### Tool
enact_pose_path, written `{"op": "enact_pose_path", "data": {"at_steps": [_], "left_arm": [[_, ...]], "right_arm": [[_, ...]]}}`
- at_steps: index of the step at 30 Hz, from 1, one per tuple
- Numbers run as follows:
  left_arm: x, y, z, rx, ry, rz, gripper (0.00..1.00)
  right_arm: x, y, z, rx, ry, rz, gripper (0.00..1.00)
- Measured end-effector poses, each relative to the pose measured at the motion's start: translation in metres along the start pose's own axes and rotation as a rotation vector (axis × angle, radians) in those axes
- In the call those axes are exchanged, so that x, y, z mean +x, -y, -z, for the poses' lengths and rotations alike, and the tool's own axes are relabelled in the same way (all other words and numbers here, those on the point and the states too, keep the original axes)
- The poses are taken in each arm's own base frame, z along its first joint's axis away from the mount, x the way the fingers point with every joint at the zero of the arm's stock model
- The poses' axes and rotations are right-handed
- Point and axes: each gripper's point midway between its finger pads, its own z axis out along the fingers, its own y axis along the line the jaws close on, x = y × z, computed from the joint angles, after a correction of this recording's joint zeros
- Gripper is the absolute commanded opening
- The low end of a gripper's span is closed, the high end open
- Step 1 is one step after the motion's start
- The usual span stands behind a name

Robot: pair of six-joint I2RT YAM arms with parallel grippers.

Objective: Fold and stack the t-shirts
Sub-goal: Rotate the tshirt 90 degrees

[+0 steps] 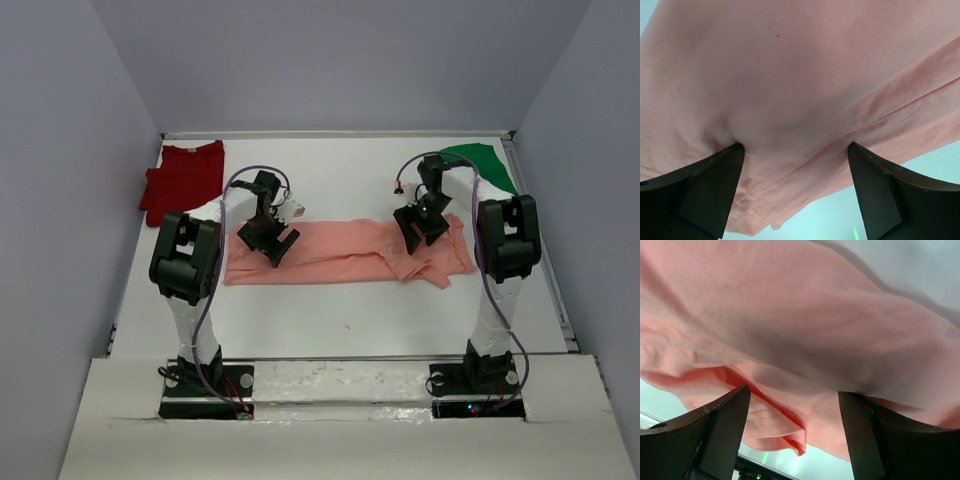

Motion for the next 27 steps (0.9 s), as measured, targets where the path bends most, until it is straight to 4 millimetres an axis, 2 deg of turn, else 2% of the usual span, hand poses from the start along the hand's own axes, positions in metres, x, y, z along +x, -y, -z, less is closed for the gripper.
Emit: {"op": "enact_pose_path", "data": {"at_steps": [4,7,12,14,17,21,22,27], "left_arm": [[0.007,-0.003,0.001,-0.02,-0.033,0.003,0.99],[0.016,0.0,0.003,-0.009,-0.071,0.006,0.99],[0.03,0.017,0.011,0.071,-0.149,-0.013,0.99],[0.032,0.026,0.016,0.107,-0.166,-0.029,0.99],[0.029,0.044,0.023,0.163,-0.178,-0.064,0.99],[0.018,0.074,0.033,0.248,-0.17,-0.133,0.99],[0.017,0.077,0.033,0.255,-0.171,-0.141,0.99],[0.018,0.122,0.023,0.339,-0.226,-0.24,0.99]], "right_arm": [[-0.024,0.004,0.001,-0.016,0.018,0.001,0.77],[-0.055,0.009,0.002,-0.039,0.055,0.011,0.77],[-0.105,0.006,0.002,-0.129,0.156,0.052,0.78],[-0.134,0.005,0.003,-0.173,0.219,0.077,0.78],[-0.163,0.004,0.002,-0.219,0.289,0.104,0.8],[-0.181,0.001,0.0,-0.265,0.337,0.122,0.84],[-0.182,-0.001,0.0,-0.274,0.342,0.123,0.85],[-0.186,-0.006,0.002,-0.308,0.366,0.136,0.91]]}}
